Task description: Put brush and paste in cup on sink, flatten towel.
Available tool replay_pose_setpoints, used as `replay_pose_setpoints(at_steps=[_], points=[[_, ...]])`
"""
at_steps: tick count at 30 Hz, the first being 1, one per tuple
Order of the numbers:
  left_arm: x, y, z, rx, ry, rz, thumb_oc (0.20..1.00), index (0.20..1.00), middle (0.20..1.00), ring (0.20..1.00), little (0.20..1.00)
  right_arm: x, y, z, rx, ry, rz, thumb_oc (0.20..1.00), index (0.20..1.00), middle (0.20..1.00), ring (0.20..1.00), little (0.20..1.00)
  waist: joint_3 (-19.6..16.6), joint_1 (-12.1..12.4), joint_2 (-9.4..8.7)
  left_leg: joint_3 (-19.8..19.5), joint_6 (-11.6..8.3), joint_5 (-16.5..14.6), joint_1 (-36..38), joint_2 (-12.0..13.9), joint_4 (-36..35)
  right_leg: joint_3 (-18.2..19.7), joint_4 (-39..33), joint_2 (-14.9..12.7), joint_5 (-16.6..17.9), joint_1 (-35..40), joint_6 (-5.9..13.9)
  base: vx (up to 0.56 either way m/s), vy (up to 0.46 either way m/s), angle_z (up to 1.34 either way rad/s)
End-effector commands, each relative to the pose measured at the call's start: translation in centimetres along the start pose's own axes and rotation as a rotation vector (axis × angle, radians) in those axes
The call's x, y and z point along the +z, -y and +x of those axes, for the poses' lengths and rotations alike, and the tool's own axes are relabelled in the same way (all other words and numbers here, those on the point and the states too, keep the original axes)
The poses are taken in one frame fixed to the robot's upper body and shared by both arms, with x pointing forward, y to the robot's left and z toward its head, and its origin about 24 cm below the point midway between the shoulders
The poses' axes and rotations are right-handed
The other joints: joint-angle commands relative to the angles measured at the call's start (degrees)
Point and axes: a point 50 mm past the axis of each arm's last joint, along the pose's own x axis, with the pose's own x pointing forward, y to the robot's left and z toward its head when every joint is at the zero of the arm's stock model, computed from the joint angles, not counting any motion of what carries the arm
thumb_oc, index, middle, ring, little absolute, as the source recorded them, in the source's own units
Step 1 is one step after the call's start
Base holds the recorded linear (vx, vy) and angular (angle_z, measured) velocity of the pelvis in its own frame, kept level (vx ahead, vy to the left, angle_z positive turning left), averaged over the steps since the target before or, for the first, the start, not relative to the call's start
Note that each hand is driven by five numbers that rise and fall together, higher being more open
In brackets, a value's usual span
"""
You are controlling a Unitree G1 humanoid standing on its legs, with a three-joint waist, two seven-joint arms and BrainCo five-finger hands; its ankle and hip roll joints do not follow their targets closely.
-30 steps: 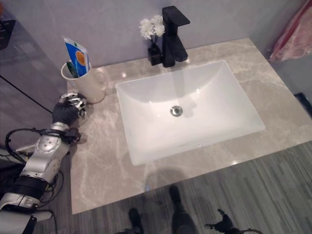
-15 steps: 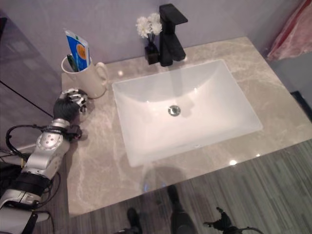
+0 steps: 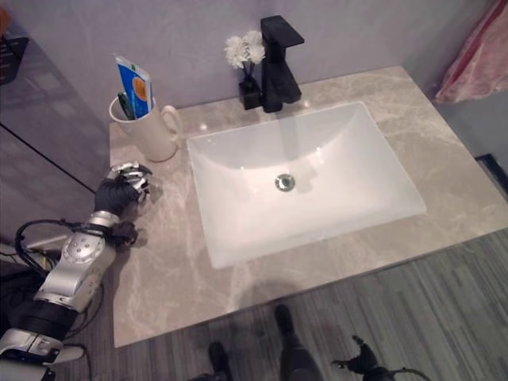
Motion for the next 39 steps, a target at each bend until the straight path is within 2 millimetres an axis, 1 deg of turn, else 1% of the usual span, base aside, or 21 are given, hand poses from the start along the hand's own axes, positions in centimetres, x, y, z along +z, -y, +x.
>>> replay_pose_setpoints(at_steps=[1,4,7,9,11,14,18,20,22,27,28,31,33,39], points=[[-1.2,-1.3,0.7,0.044,-0.076,0.086,0.2,0.2,0.2,0.2,0.2,-0.2,0.6,0.0,-0.004,0.002,-0.015,1.0,1.0,1.0,1.0,1.0,0.34,-0.81,-0.58,-0.19,-1.54,0.71,0.22,1.66,0.53,0.14,0.18,-2.92,-0.6,-0.26,4.87,0.0,0.0,0.0],[-1.6,-1.1,1.6,0.07,-0.1,0.088,0.2,0.2,0.2,0.2,0.2,0.3,0.6,0.1,-0.006,0.018,-0.016,1.0,1.0,1.0,1.0,1.0,0.64,-1.46,-0.38,0.12,-1.61,0.74,-0.24,1.76,0.53,0.39,0.18,-2.79,-0.47,-1.02,4.91,0.0,-0.007,-0.07],[-1.5,-1.1,2.1,0.084,-0.104,0.095,0.2,0.2,0.2,0.2,0.2,0.6,0.7,0.1,-0.007,0.035,-0.018,1.0,1.0,1.0,1.0,1.0,0.67,-1.65,-0.3,0.36,-1.69,0.8,-0.51,1.76,0.53,0.61,0.18,-2.8,-0.29,-1.49,4.89,0.0,0.005,-0.05],[-1.0,-0.9,3.0,0.09,-0.094,0.102,0.2,0.2,0.2,0.2,0.2,1.1,0.8,0.2,-0.012,0.054,-0.012,1.0,1.0,1.0,1.0,1.0,0.76,-1.89,-0.04,0.37,-1.74,0.85,-1.0,1.67,0.53,0.74,0.18,-2.94,-0.06,-2.1,4.9,0.0,0.0,0.0],[-1.0,-0.9,3.3,0.096,-0.098,0.105,0.2,0.2,0.2,0.2,0.2,1.1,0.8,0.2,-0.012,0.051,-0.009,1.0,1.0,1.0,1.0,1.0,0.83,-1.94,0.1,0.37,-1.74,0.87,-1.17,1.62,0.53,0.8,0.18,-2.99,-0.06,-2.24,4.94,0.0,0.0,0.0],[-0.5,-0.8,3.9,0.1,-0.087,0.111,0.2,0.2,0.2,0.2,0.2,1.4,0.9,0.3,-0.019,0.055,-0.006,1.0,1.0,1.0,1.0,1.0,0.93,-2.12,0.45,0.44,-1.81,0.96,-1.71,1.56,0.53,0.99,0.18,-3.09,0.12,-2.92,5.05,0.01,0.0,-0.02],[0.3,-1.3,5.4,0.147,-0.094,0.105,0.2,0.2,0.2,0.2,0.2,1.7,1.4,0.4,-0.037,0.066,0.004,1.0,1.0,1.0,1.0,1.0,0.8,-2.56,0.87,0.75,-2.12,1.22,-2.45,1.73,0.53,1.36,0.18,-3.03,0.14,-3.87,5.06,0.04,-0.016,-0.03],[0.2,-1.4,5.6,0.154,-0.105,0.105,0.2,0.2,0.2,0.2,0.2,1.7,1.4,0.4,-0.038,0.064,0.004,1.0,1.0,1.0,1.0,1.0,0.83,-2.66,0.92,0.66,-2.2,1.27,-2.61,1.74,0.53,1.26,0.18,-3.06,0.19,-3.98,5.05,0.0,0.0,0.0],[0.8,-1.8,6.3,0.18,-0.105,0.115,0.2,0.2,0.2,0.2,0.2,1.8,1.5,0.5,-0.044,0.063,0.005,1.0,1.0,1.0,1.0,1.0,0.91,-2.98,1.05,0.59,-2.35,1.44,-3.19,1.76,0.53,1.19,0.18,-3.14,0.43,-4.46,5.17,0.0,0.0,0.0],[1.2,-2.7,6.7,0.215,-0.112,0.131,0.2,0.2,0.2,0.2,0.2,1.9,1.6,0.6,-0.05,0.064,0.014,1.0,1.0,1.0,1.0,1.0,0.94,-3.24,1.04,0.73,-2.41,1.57,-3.65,1.84,0.53,1.35,0.18,-3.05,0.57,-4.94,5.28,0.0,0.0,0.0],[1.7,-3.4,7.1,0.253,-0.117,0.14,0.2,0.2,0.2,0.2,0.2,1.9,1.6,0.5,-0.051,0.066,0.02,1.0,1.0,1.0,1.0,1.0,1.03,-3.55,0.91,0.93,-2.46,1.66,-4.08,1.9,0.53,1.55,0.18,-2.96,0.83,-5.51,5.32,0.0,0.0,0.0],[2.0,-4.0,7.3,0.279,-0.119,0.142,0.2,0.2,0.2,0.2,0.2,1.9,1.6,0.6,-0.052,0.066,0.02,1.0,1.0,1.0,1.0,1.0,1.2,-3.75,0.66,1.07,-2.43,1.62,-4.27,1.98,0.53,1.96,0.18,-2.77,1.0,-5.97,5.44,0.0,0.002,-0.02],[2.7,-4.1,7.6,0.283,-0.102,0.15,0.2,0.2,0.2,0.2,0.2,1.9,1.4,0.6,-0.045,0.067,0.02,1.0,1.0,1.0,1.0,1.0,1.34,-3.82,0.46,1.16,-2.45,1.66,-4.54,2.0,0.53,2.15,0.18,-2.7,1.16,-6.3,5.49,0.01,-0.001,-0.14],[3.7,-4.1,8.3,0.292,-0.087,0.212,0.2,0.2,0.2,0.2,0.2,2.2,1.2,0.5,-0.038,0.083,0.025,1.0,1.0,1.0,1.0,1.0,1.53,-4.07,0.12,1.1,-2.35,1.73,-5.08,1.99,0.53,2.64,0.18,-2.57,1.39,-7.06,5.54,0.0,0.002,-0.06]])
